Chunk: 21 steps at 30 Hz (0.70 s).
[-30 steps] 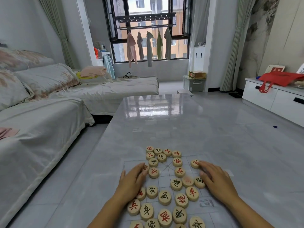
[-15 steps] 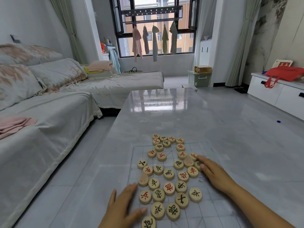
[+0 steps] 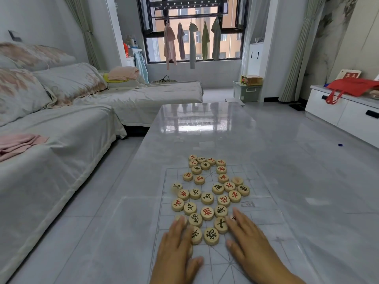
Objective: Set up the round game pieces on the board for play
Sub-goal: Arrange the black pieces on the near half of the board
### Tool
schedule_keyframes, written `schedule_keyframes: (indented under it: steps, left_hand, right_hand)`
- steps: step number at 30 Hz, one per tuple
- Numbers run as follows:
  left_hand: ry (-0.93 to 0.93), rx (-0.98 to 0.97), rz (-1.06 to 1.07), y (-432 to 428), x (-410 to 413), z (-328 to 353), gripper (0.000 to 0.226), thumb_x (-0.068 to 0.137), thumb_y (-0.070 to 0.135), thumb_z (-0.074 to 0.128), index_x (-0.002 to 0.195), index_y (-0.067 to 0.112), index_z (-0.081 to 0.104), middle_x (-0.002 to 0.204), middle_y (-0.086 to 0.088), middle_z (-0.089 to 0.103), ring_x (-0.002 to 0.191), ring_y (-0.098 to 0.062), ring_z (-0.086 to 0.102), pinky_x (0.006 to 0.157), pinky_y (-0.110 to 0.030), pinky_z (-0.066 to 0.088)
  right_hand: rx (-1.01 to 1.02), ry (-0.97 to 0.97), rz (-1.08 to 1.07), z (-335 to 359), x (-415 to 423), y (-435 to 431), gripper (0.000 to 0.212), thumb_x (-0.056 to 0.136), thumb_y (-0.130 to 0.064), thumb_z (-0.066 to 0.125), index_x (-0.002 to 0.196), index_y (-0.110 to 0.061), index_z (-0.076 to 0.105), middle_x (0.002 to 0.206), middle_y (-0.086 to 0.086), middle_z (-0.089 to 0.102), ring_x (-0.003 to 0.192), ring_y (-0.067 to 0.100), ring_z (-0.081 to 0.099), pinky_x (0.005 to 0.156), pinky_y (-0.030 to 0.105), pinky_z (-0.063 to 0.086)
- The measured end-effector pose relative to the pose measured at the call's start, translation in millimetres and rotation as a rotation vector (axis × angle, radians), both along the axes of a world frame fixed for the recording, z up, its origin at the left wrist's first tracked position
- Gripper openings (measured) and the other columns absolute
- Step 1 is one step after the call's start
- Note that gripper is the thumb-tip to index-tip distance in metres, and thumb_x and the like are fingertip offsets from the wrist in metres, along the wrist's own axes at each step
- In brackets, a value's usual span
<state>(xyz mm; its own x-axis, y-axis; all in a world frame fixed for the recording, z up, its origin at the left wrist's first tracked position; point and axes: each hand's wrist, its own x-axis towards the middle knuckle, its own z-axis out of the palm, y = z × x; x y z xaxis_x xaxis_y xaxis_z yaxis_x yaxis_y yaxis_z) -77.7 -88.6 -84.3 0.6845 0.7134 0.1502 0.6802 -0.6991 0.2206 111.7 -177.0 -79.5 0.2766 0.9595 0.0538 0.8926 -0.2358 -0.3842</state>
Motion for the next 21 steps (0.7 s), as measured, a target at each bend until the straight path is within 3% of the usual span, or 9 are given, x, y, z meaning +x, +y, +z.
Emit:
schedule_keyframes:
  steps: [2,3,5,7,10,12,14,17,21]
  left_hand:
    - [0.107,0.083,-0.051,-8.1,11.8,7.0,0.076,0.058,0.071,0.061,0.120,0.028,0.061,0.146,-0.003,0.040,0.143,-0.013,-0.013,0.114,-0.024,-0.005]
    - [0.143,0.137,-0.050,-11.0,17.4,10.2,0.070,0.056,0.074,0.058,0.112,0.032,0.065,0.150,-0.002,0.035,0.142,-0.014,-0.019,0.113,-0.026,-0.004]
    - [0.187,0.201,-0.047,-11.8,23.3,10.4,0.064,0.059,0.077,0.051,0.106,0.037,0.067,0.154,-0.006,0.026,0.141,-0.016,-0.025,0.113,-0.029,-0.003]
    - [0.222,0.150,-0.071,-11.9,19.9,8.5,0.061,0.065,0.079,0.043,0.103,0.039,0.069,0.141,0.000,0.048,0.141,-0.016,-0.026,0.113,-0.028,0.001]
    - [0.244,0.151,-0.133,-15.1,14.4,-1.1,0.065,0.082,0.071,0.011,0.117,0.041,0.057,0.158,-0.005,-0.001,0.143,-0.016,-0.020,0.114,-0.026,0.002]
    - [0.183,0.089,-0.153,-16.5,14.1,3.2,0.064,0.082,0.072,0.010,0.122,0.041,0.050,0.155,0.005,0.018,0.144,-0.005,0.005,0.114,-0.021,0.004]
    - [0.040,-0.003,-0.121,-13.0,15.7,11.3,0.069,0.079,0.071,0.025,0.135,0.035,0.043,0.149,0.017,0.028,0.137,0.000,0.027,0.112,-0.017,0.018]
    - [-0.056,-0.146,-0.117,3.5,24.5,6.8,0.075,0.088,0.059,0.037,0.147,0.032,-0.002,0.156,0.016,-0.006,0.143,-0.001,-0.002,0.116,-0.022,0.005]
    - [-0.071,-0.190,-0.061,13.7,34.6,4.6,0.068,0.090,0.058,0.034,0.146,0.035,0.002,0.156,0.017,0.002,0.143,-0.002,0.003,0.116,-0.024,0.006]
  right_hand:
    - [-0.045,-0.068,-0.012,-4.7,-12.6,3.0,0.061,0.097,-0.046,0.029,0.148,-0.028,0.001,0.140,-0.008,-0.032,0.144,0.013,-0.016,0.117,0.027,0.005]
    - [-0.040,-0.116,-0.023,-3.2,-17.7,2.3,0.065,0.094,-0.048,0.037,0.148,-0.021,0.010,0.147,-0.002,-0.021,0.146,0.017,-0.005,0.116,0.024,0.014]
    - [-0.005,-0.239,-0.022,5.0,-25.4,-3.8,0.061,0.080,-0.056,0.058,0.126,-0.015,0.057,0.143,0.005,0.042,0.131,0.022,0.045,0.093,0.015,0.046]
    - [0.050,-0.291,0.004,7.8,-26.0,-14.5,0.050,0.090,-0.054,0.032,0.093,-0.028,0.075,0.107,-0.009,0.072,0.110,0.017,0.054,0.069,0.012,0.052]
    - [0.109,-0.235,0.030,8.8,-22.8,-20.4,0.052,0.094,-0.047,0.024,0.090,-0.033,0.074,0.101,-0.015,0.072,0.103,0.008,0.056,0.076,0.013,0.045]
    - [0.123,-0.154,0.029,20.1,-17.9,-12.3,0.033,0.089,-0.044,0.049,0.116,-0.030,0.063,0.128,-0.016,0.056,0.117,0.000,0.053,0.090,0.009,0.039]
    - [0.182,-0.052,0.057,15.2,-4.4,3.8,0.047,0.097,-0.041,0.035,0.143,-0.031,0.029,0.150,-0.022,0.015,0.139,-0.003,0.018,0.107,0.012,0.011]
    - [0.096,-0.006,0.045,10.9,2.9,25.3,0.050,0.099,-0.040,0.024,0.147,-0.030,0.012,0.156,-0.018,0.000,0.143,0.000,-0.001,0.113,0.019,0.000]
    - [0.068,-0.031,0.054,-6.2,2.3,26.1,0.050,0.099,-0.040,0.022,0.147,-0.029,0.012,0.157,-0.016,0.000,0.142,-0.003,-0.002,0.113,0.017,-0.001]
